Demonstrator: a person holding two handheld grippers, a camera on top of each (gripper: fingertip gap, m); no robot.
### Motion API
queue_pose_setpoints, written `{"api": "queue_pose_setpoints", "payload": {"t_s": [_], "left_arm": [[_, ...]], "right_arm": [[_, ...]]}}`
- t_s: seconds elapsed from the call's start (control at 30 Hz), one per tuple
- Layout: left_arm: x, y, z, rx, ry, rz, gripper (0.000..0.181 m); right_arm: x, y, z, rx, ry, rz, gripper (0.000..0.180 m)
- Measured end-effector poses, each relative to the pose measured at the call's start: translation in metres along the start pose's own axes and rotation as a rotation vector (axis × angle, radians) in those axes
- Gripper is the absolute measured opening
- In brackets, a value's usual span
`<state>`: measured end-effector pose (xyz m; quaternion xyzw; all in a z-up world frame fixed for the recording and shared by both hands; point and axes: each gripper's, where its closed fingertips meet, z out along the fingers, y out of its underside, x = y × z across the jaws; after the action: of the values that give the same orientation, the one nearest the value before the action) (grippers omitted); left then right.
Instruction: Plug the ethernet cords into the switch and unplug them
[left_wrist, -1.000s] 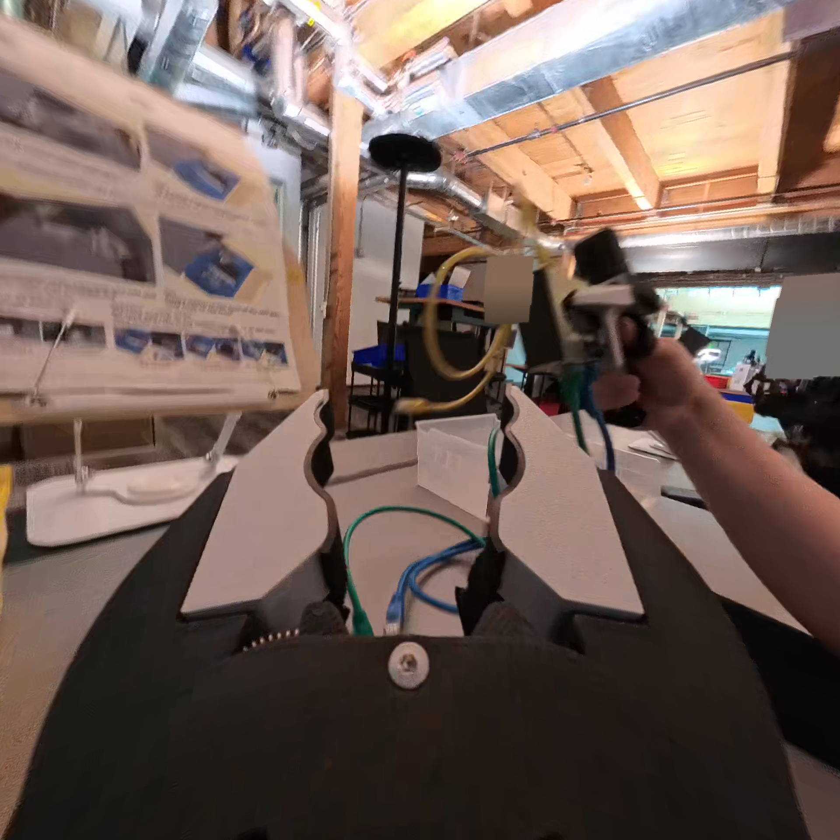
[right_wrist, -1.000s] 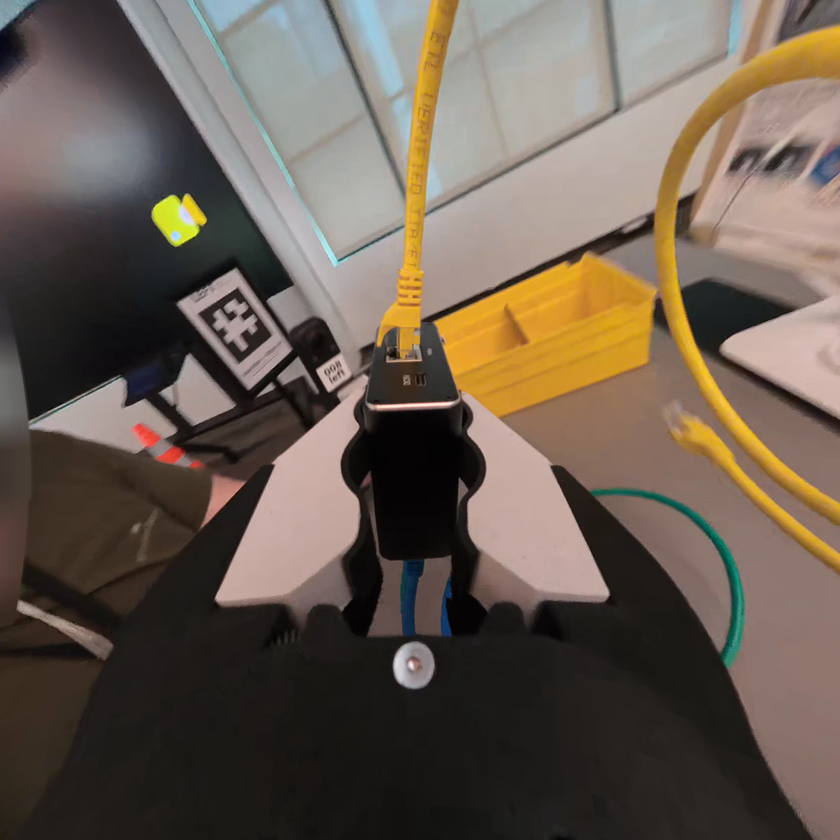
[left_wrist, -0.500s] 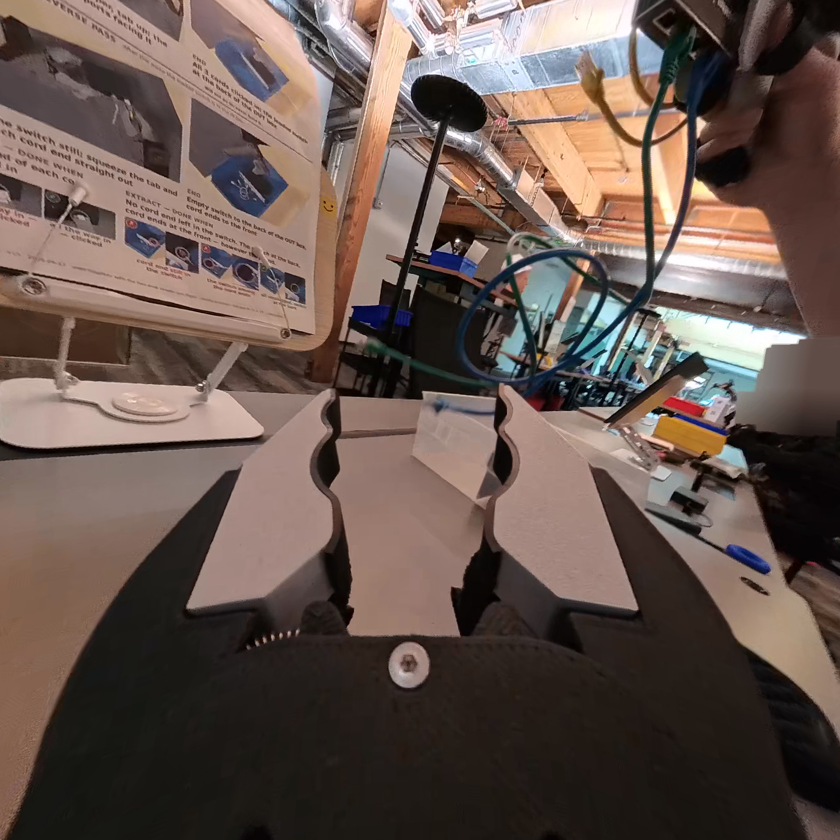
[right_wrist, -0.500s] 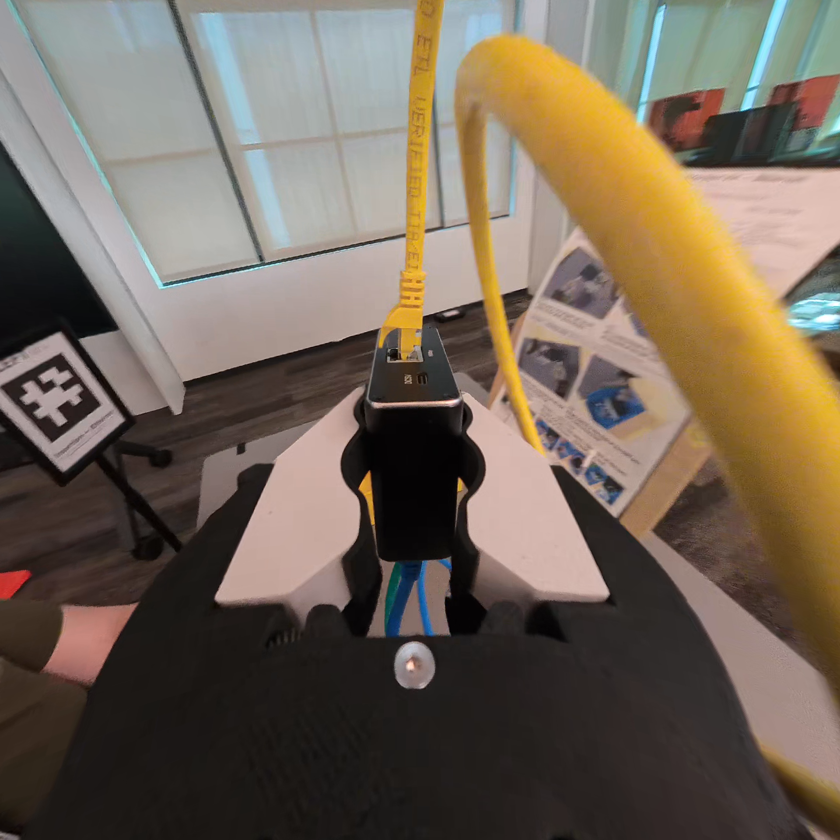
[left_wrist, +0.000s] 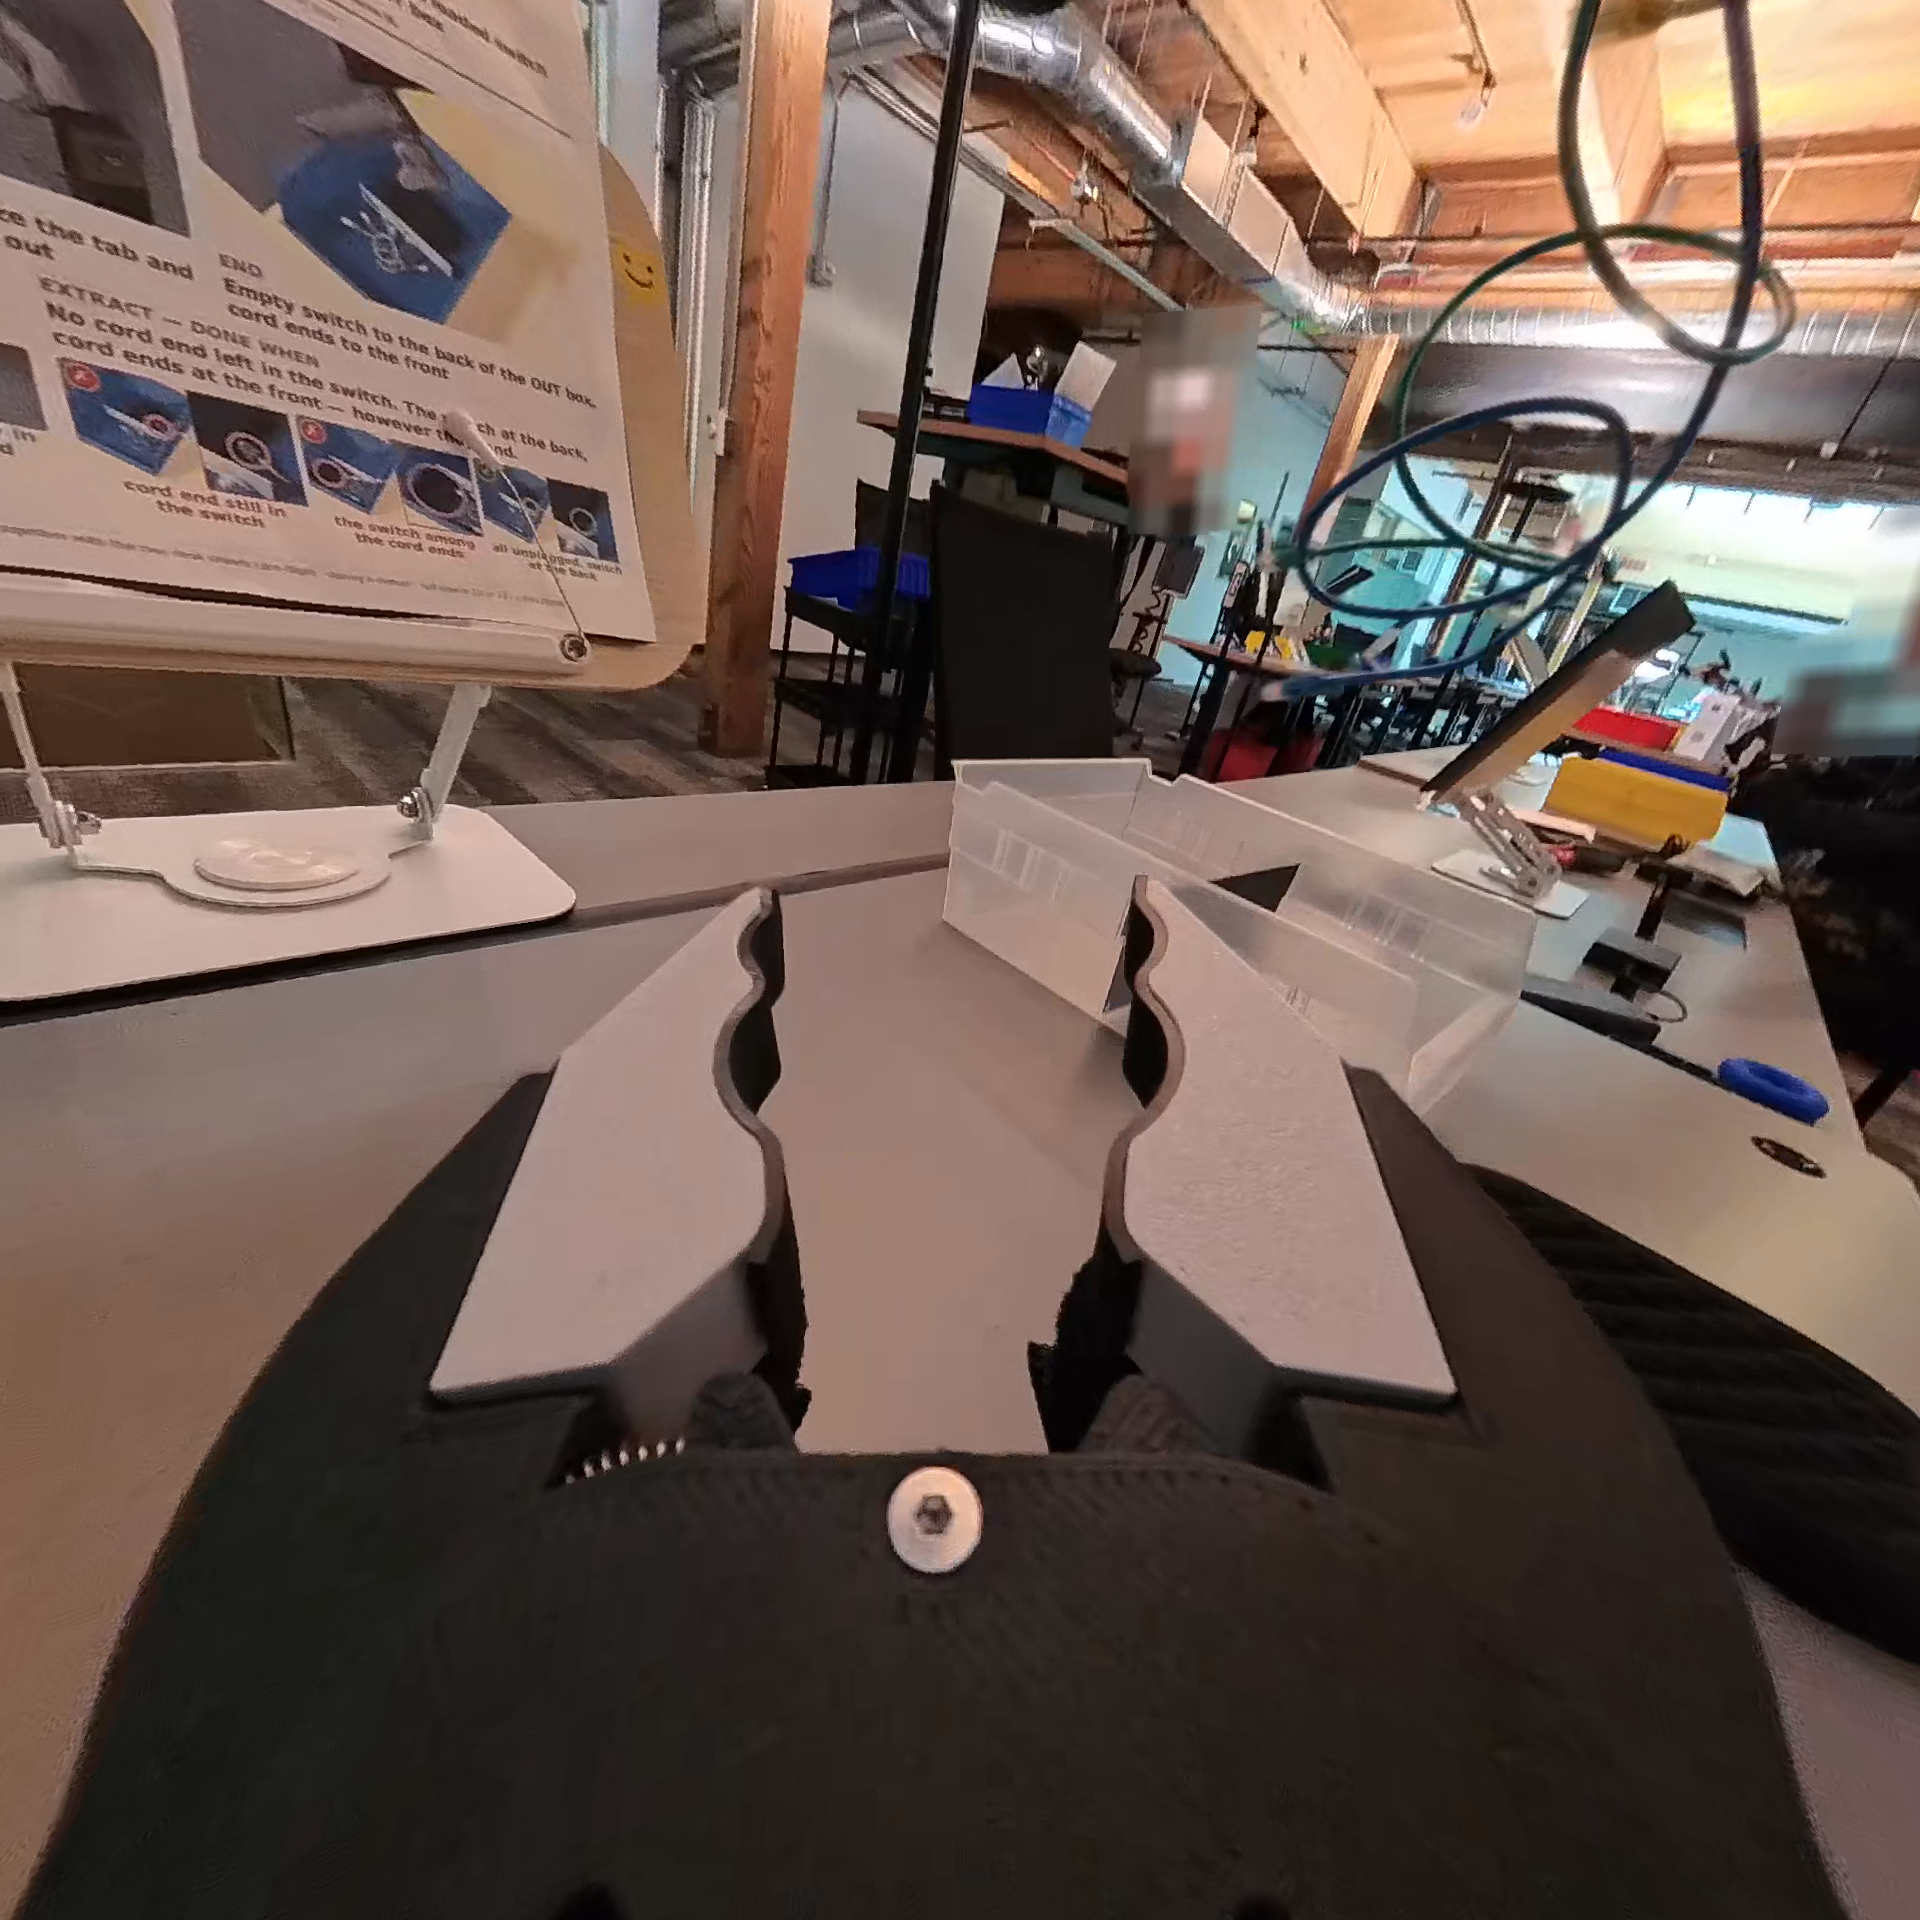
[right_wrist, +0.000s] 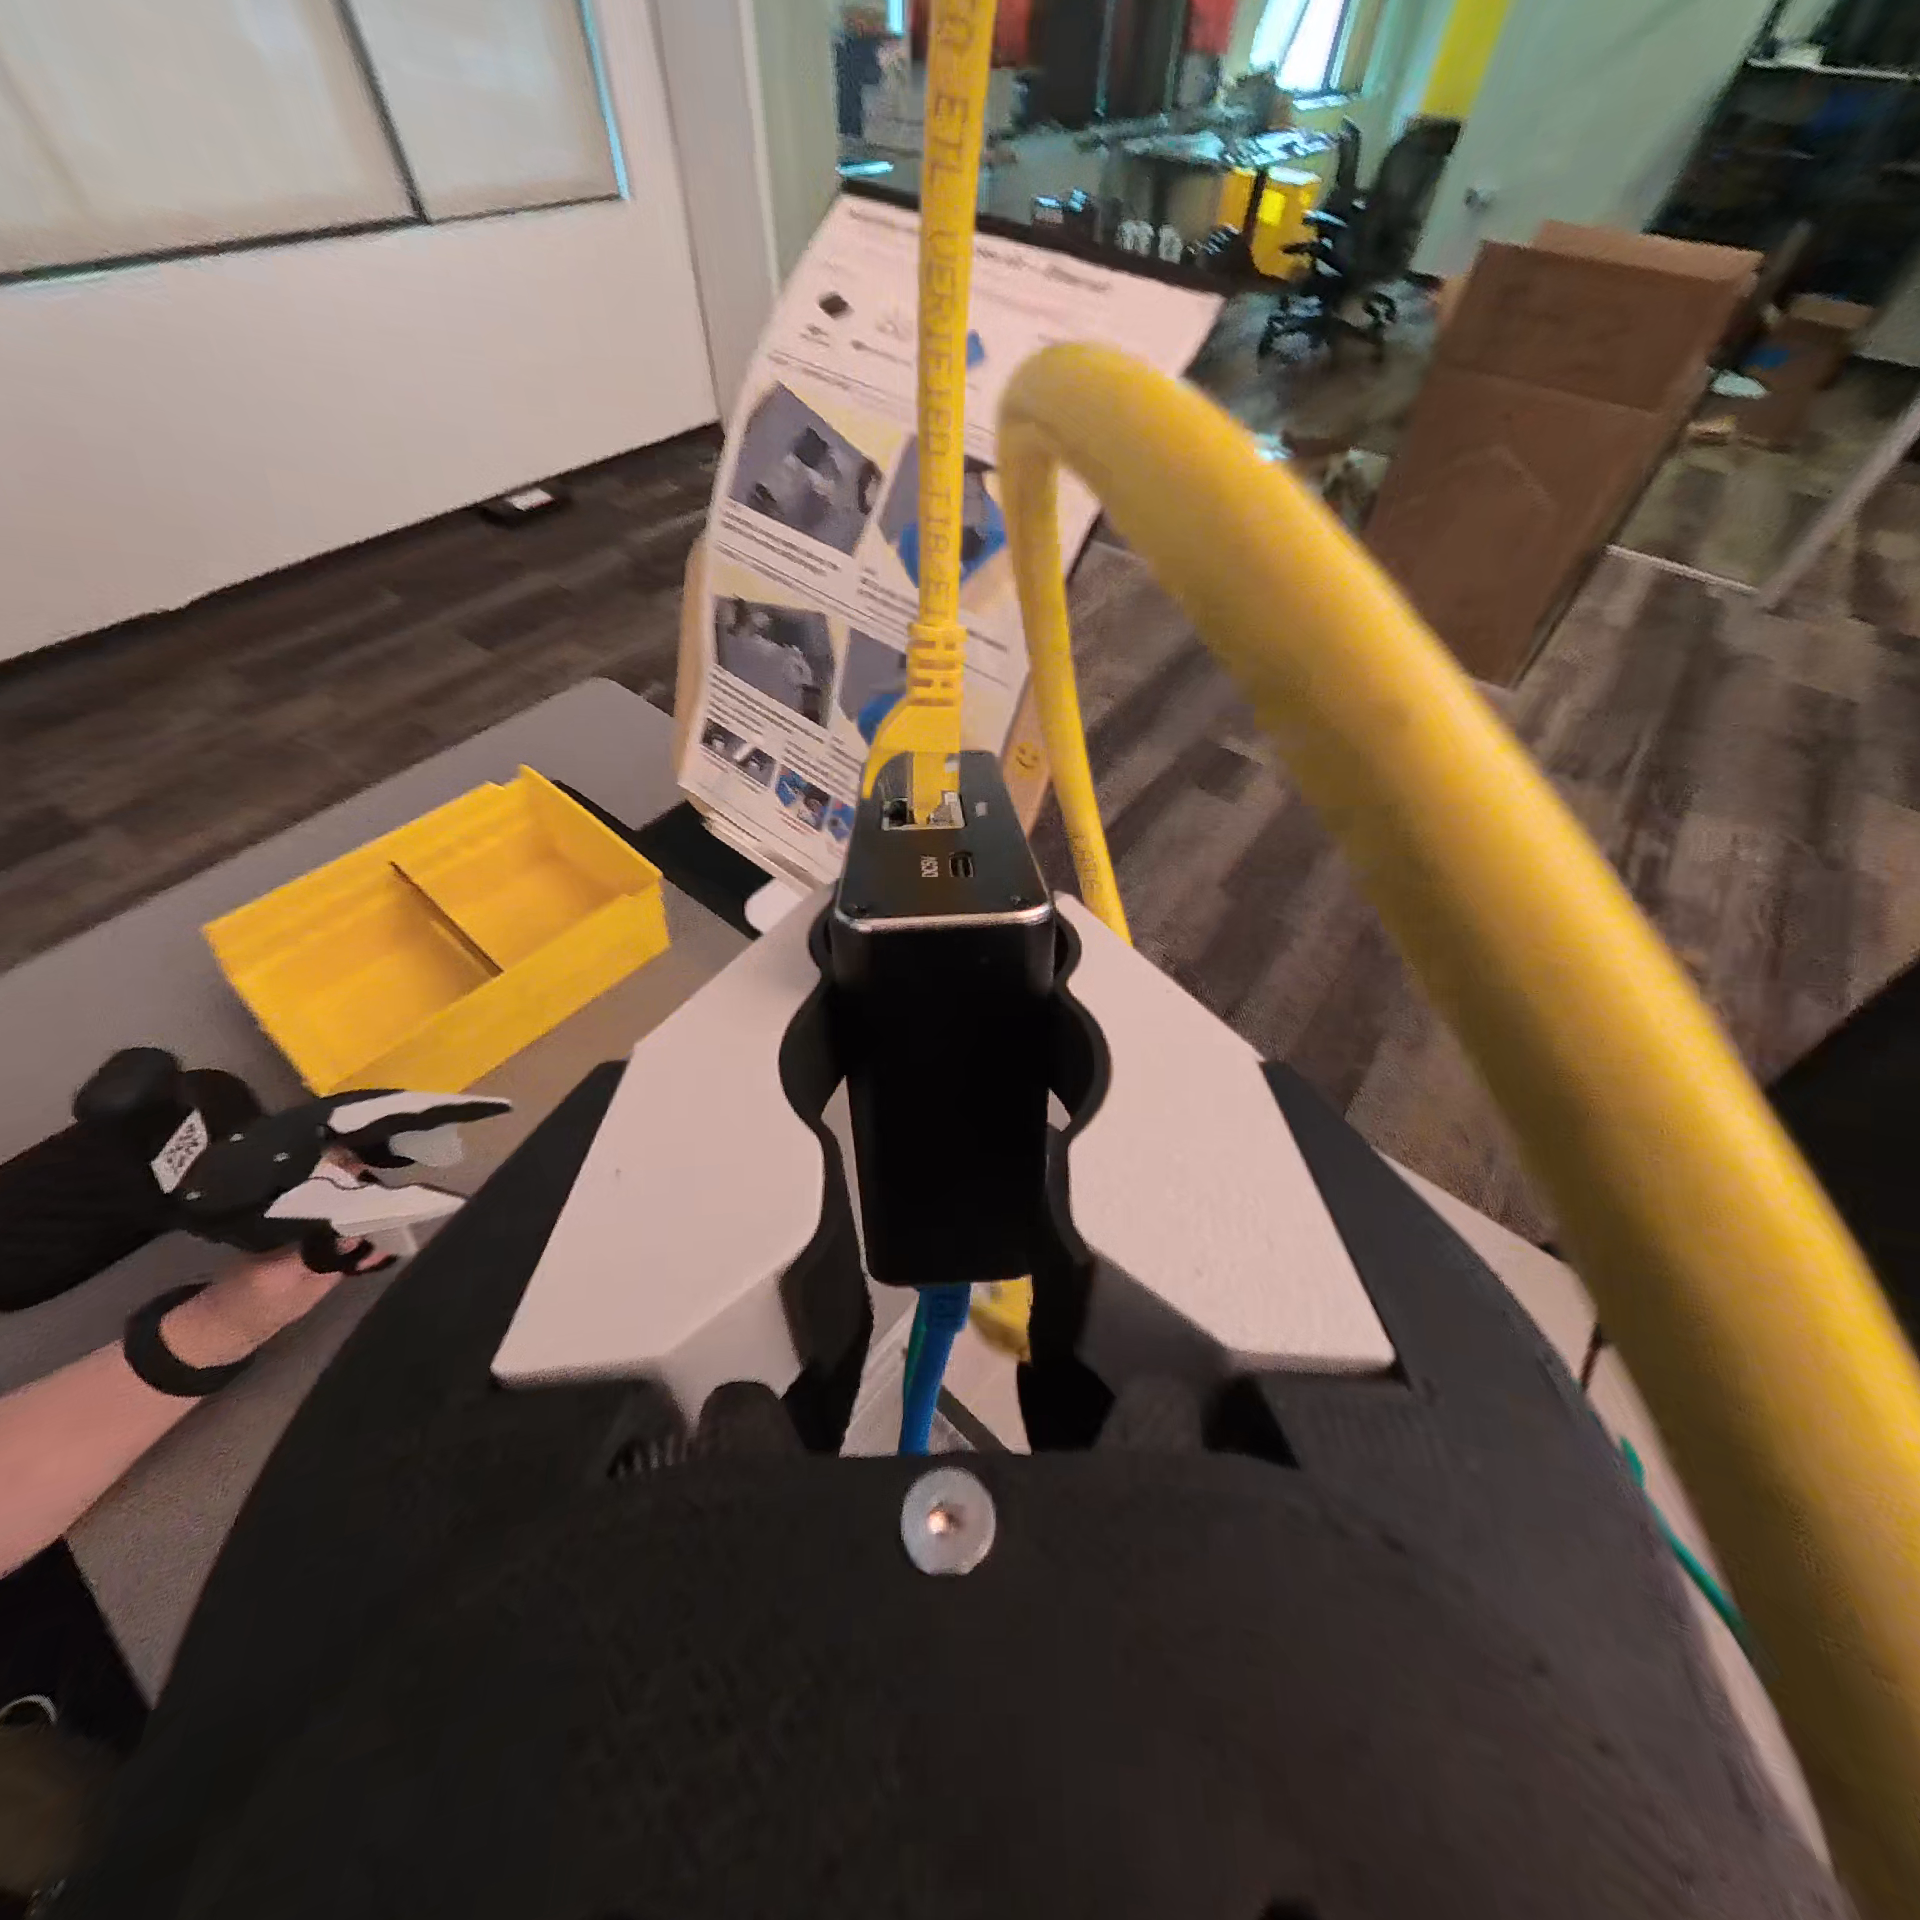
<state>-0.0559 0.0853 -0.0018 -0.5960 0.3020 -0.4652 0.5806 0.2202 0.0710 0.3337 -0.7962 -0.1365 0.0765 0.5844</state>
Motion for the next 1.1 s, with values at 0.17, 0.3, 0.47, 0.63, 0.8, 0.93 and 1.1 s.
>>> {"api": "queue_pose_setpoints", "payload": {"t_s": [0.17,0.3,0.47,0.63,0.8,0.93,1.1], "left_arm": [[-0.005,0.012,0.004,-0.047,-0.002,-0.021,0.065],[-0.008,0.015,0.004,-0.060,-0.002,-0.033,0.065],[-0.003,0.010,0.004,-0.054,0.006,-0.011,0.065],[0.000,0.016,0.007,-0.084,0.012,0.011,0.065],[0.002,0.021,0.011,-0.108,0.020,0.023,0.065],[0.003,0.022,0.013,-0.121,0.021,0.035,0.065],[0.003,0.021,0.013,-0.120,0.021,0.037,0.065]], "right_arm": [[0.028,0.017,0.009,0.016,0.040,0.051,0.033],[0.049,0.034,0.019,0.018,0.030,0.097,0.033],[0.055,0.048,0.033,0.042,-0.023,0.104,0.033],[0.039,0.068,0.059,-0.006,-0.104,0.091,0.033],[0.005,0.051,0.074,0.010,-0.144,-0.001,0.033],[-0.020,0.035,0.083,-0.016,-0.149,-0.048,0.033],[-0.056,0.027,0.093,-0.042,-0.171,-0.138,0.033]]}}
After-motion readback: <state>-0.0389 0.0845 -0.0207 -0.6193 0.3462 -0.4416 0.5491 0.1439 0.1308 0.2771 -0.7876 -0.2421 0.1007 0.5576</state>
